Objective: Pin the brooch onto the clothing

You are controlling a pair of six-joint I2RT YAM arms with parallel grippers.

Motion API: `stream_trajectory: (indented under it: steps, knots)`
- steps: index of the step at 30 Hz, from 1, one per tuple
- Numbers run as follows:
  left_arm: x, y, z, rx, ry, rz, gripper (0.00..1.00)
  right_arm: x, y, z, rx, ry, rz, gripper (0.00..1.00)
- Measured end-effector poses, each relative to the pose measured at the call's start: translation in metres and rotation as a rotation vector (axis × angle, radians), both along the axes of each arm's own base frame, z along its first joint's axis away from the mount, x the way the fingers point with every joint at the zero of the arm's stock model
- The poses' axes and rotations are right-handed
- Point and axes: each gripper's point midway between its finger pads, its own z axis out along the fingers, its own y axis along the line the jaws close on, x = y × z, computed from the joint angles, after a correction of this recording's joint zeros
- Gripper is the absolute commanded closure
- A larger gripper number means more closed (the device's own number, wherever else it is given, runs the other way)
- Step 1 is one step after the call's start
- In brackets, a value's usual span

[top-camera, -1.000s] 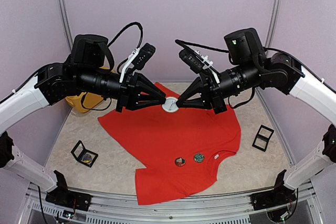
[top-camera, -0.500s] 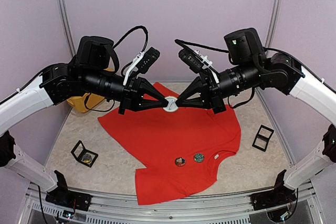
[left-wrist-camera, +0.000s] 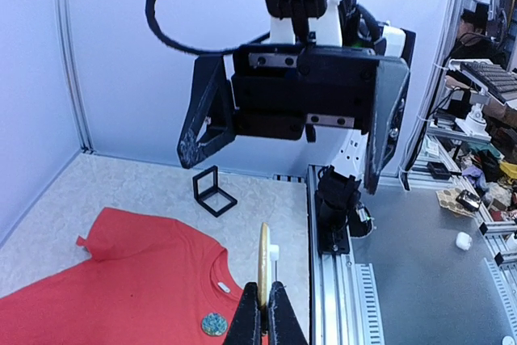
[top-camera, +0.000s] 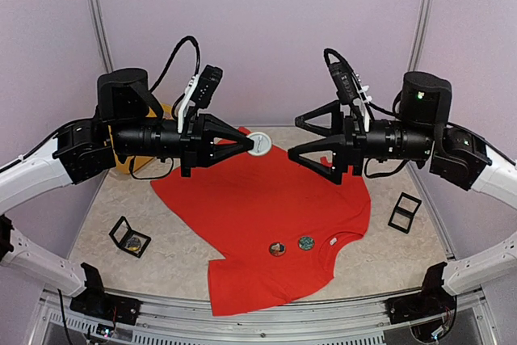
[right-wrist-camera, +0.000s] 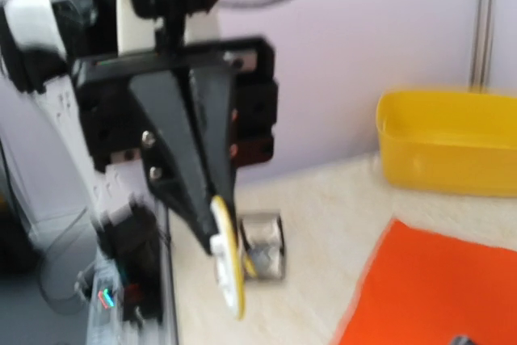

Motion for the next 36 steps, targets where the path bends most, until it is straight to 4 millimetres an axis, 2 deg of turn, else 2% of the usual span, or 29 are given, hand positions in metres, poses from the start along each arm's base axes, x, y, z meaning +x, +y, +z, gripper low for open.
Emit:
stream_trajectory:
  steps: [3,4,6,10,13,15,18,19,22,28,36]
  knots:
    - [-0.001,0.001,0.011,-0.033,-0.026,0.010,1.00,0.003,0.005,0.007,0.099,0.030,-0.004,0.02]
    - [-0.001,0.000,0.012,-0.038,-0.030,0.013,1.00,0.004,0.010,0.008,0.121,0.038,-0.001,0.05]
    - [0.000,0.000,0.012,-0.038,-0.032,0.023,1.00,0.005,0.020,0.009,0.148,0.056,0.011,0.18]
    - [-0.001,-0.001,0.013,-0.040,-0.041,0.028,1.00,0.004,0.037,0.004,0.160,0.075,0.038,0.36]
    - [-0.001,-0.002,0.013,-0.041,-0.044,0.031,1.00,0.004,0.041,0.001,0.159,0.080,0.050,0.51]
    - [-0.001,-0.002,0.014,-0.041,-0.046,0.033,1.00,0.004,0.042,0.001,0.161,0.081,0.055,0.55]
    - [-0.001,-0.002,0.014,-0.042,-0.046,0.035,1.00,0.004,0.043,0.001,0.161,0.078,0.056,0.69]
    - [-0.001,-0.002,0.014,-0.042,-0.047,0.034,1.00,0.005,0.043,0.000,0.160,0.080,0.055,0.71]
    - [-0.001,-0.002,0.014,-0.042,-0.050,0.034,1.00,0.007,0.043,0.000,0.158,0.078,0.044,0.67]
    - [-0.001,-0.002,0.013,-0.041,-0.054,0.034,1.00,0.010,0.043,-0.001,0.154,0.076,0.023,0.65]
    - [0.001,-0.001,0.013,-0.037,-0.070,0.042,1.00,0.016,0.045,-0.002,0.138,0.086,-0.004,0.74]
